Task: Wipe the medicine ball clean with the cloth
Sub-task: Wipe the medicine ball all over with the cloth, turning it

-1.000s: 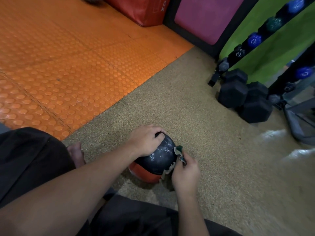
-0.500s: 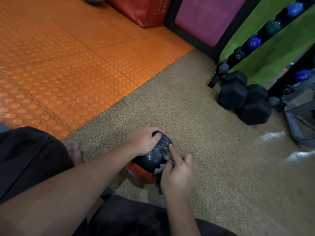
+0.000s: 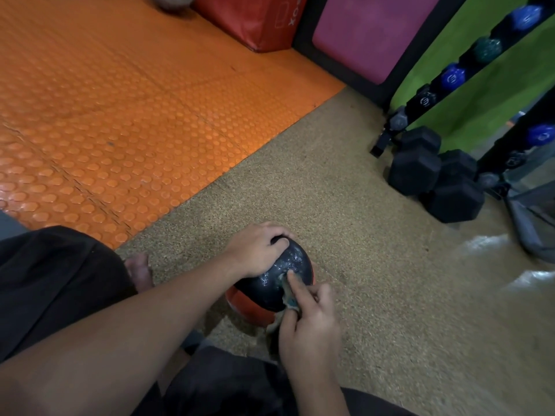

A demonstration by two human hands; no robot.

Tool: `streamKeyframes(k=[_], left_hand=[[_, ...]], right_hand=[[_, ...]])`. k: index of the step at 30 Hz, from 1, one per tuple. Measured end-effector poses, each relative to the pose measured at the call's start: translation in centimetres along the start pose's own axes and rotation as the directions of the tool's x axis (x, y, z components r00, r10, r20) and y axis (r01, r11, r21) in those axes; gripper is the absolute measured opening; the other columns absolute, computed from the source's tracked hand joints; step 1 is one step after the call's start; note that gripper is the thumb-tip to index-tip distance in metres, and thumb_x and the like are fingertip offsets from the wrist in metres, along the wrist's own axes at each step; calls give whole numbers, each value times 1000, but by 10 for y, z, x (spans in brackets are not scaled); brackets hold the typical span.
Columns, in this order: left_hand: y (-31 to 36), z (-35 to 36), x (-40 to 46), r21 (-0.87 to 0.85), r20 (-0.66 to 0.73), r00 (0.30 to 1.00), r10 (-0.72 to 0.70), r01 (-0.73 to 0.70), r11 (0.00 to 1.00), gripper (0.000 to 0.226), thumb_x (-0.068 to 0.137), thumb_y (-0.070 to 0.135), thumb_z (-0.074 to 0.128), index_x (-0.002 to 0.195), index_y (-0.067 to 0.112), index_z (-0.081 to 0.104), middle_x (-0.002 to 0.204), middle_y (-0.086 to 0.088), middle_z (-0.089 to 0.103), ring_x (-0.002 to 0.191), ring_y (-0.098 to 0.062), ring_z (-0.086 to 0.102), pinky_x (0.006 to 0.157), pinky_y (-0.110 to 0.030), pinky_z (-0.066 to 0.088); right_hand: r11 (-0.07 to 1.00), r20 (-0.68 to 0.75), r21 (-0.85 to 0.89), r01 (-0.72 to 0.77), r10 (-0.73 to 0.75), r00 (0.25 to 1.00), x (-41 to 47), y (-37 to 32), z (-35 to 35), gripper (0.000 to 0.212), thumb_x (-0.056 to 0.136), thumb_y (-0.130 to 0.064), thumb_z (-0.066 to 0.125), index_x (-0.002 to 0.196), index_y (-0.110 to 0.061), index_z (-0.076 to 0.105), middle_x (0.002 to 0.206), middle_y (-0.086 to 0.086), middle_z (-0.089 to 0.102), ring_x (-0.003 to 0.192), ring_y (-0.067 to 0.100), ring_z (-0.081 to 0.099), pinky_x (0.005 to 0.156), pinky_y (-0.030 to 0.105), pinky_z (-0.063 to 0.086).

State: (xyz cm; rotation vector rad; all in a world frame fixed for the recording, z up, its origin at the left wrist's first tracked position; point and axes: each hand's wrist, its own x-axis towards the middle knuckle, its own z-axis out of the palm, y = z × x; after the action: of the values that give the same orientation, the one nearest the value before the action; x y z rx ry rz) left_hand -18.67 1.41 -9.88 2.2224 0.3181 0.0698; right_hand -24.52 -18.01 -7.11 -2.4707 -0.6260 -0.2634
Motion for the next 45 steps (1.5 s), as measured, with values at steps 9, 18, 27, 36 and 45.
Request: streamKeyframes(k=[9,18,27,36,45], left_hand=[[5,2,-1,37,21,1000,2,-3,999,48,90,61,31,123,53,65,142,22,57,133,-17,52,111,-47,43],[9,3,-1,77,14,1000,-19,18,997,51,91,63,30,127,51,64,143,20,58,134,-19,52,111,-49,43],[11,-1,-4,51,21,1000,-15,14,999,53,89,62,31,126,49,67,143,19,58,133,-17,53,110,-47,43],[10,-7,-2,18,51,999,14,-15,1000,45,93,57,37,124,50,69,141,14,60,131,-18,54,110,-45,43],[4,-11,4,-14,137,988,65,-64,998,39,96,56,41,123,53,70,139,18,61,130,-15,55,110,-46,43]], right_hand=[[998,-55,-33,-61,59,997,7,6,3,56,82,-9,64,134,-31,69,100,-7,47,73,13,54,62,30,50],[964,-80,-53,-259,254,964,27,22,4,54,89,-9,63,138,-33,66,103,-9,44,84,16,57,74,30,48],[961,-39,-100,-259,256,966,35,34,3,50,93,-15,58,136,-37,66,104,-12,42,88,19,61,72,29,47],[988,-14,-65,-141,140,990,21,34,-3,52,88,-16,56,133,-39,68,104,-9,48,87,21,63,74,32,53],[997,-43,-80,-24,20,999,2,17,-1,52,85,-23,49,131,-33,71,100,-7,50,77,17,59,64,31,52]])
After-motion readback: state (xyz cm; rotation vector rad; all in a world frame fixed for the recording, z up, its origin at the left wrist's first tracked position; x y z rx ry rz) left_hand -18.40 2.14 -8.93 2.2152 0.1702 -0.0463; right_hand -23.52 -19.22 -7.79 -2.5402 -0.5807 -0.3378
